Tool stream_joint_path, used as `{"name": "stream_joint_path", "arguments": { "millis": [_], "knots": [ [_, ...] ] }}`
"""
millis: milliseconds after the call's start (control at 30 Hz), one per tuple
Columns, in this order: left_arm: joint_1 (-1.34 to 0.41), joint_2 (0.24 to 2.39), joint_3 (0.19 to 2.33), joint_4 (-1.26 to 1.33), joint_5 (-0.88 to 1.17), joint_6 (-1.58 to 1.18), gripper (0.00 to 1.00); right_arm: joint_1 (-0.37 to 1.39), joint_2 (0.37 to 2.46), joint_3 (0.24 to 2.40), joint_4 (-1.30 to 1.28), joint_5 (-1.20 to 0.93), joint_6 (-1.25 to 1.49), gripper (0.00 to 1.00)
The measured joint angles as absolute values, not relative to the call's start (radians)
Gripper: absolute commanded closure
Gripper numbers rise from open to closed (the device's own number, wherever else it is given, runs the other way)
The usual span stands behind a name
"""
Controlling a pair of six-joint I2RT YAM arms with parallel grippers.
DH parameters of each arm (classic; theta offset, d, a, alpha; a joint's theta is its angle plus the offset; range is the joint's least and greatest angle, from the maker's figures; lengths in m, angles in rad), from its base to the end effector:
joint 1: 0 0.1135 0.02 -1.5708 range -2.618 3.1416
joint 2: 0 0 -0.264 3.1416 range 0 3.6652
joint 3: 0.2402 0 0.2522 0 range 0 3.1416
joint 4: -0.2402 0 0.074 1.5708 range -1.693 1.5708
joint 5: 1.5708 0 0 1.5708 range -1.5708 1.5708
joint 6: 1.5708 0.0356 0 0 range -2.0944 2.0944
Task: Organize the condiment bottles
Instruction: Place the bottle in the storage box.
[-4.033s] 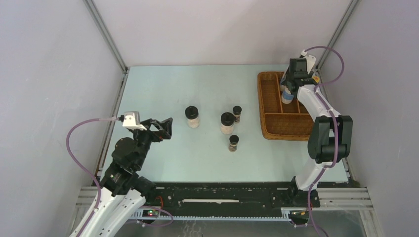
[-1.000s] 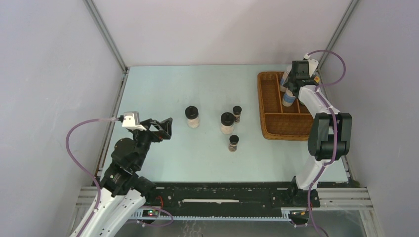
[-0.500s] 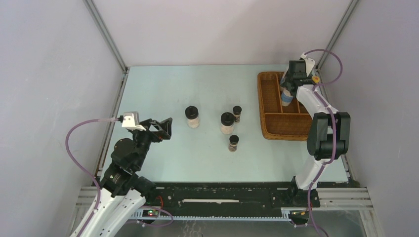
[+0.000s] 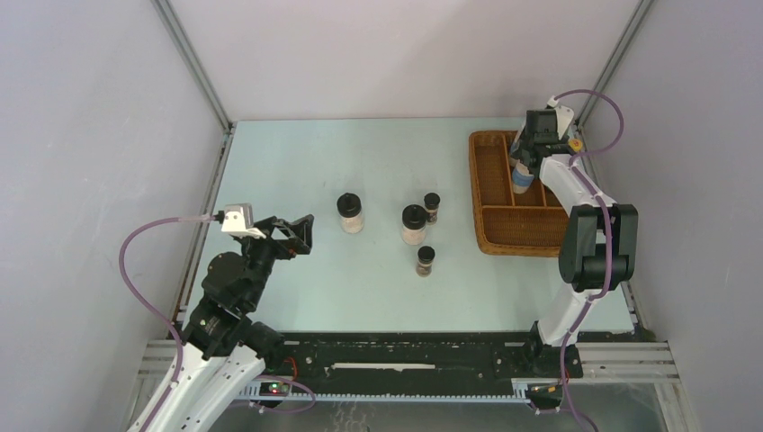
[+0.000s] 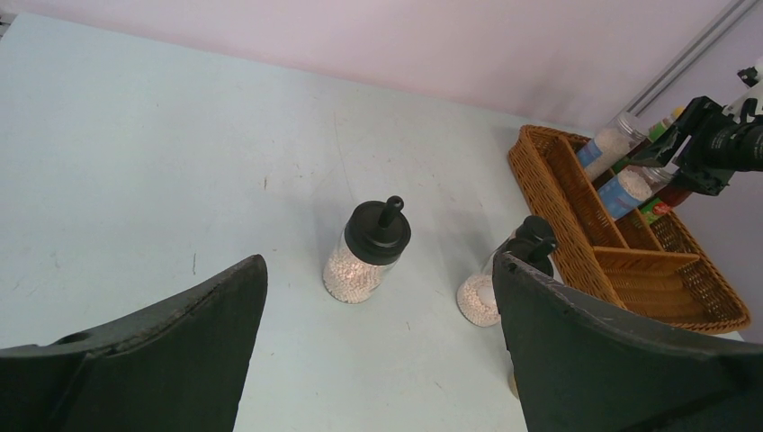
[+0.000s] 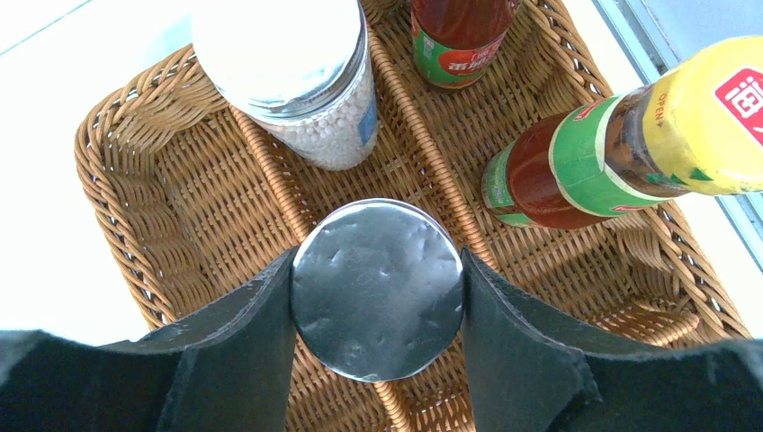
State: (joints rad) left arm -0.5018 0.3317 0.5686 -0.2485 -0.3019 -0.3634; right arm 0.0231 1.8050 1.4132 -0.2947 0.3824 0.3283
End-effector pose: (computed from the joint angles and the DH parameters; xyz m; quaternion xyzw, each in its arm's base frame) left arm 0.0949 -0.0400 0.3140 -0.0568 0.7087 -0.1943 0.6758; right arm 0.4136 -0.0037 0.2644 0.2153 0.8647 -0.0957 0.4436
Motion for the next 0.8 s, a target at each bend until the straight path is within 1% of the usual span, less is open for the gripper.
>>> {"name": "stream_joint_path", "arguments": {
  "millis": [33,100,233,400,800],
  "knots": [
    [-0.502,0.332,0.568,-0.249,-0.302,-0.365,0.00,0.023,1.805,1.414,-0.295,0.382,0.328,0.53],
    [-0.502,0.332,0.569,-0.249,-0.302,-0.366,0.00,0.023,1.807,1.416,-0.295,0.382,0.328,0.41],
    [-0.502,0.332,0.569,-0.249,-0.302,-0.366,0.00,0.022,1.809,1.417,-0.295,0.382,0.329,0.28],
    [-0.502,0.332,0.569,-0.249,-0.302,-0.366,0.00,0.022,1.811,1.417,-0.295,0.374,0.332,0.24],
    [-0.502,0.332,0.569,-0.249,-0.302,-0.366,0.00,0.022,1.829,1.420,-0.300,0.363,0.333,0.22]
  ]
}}
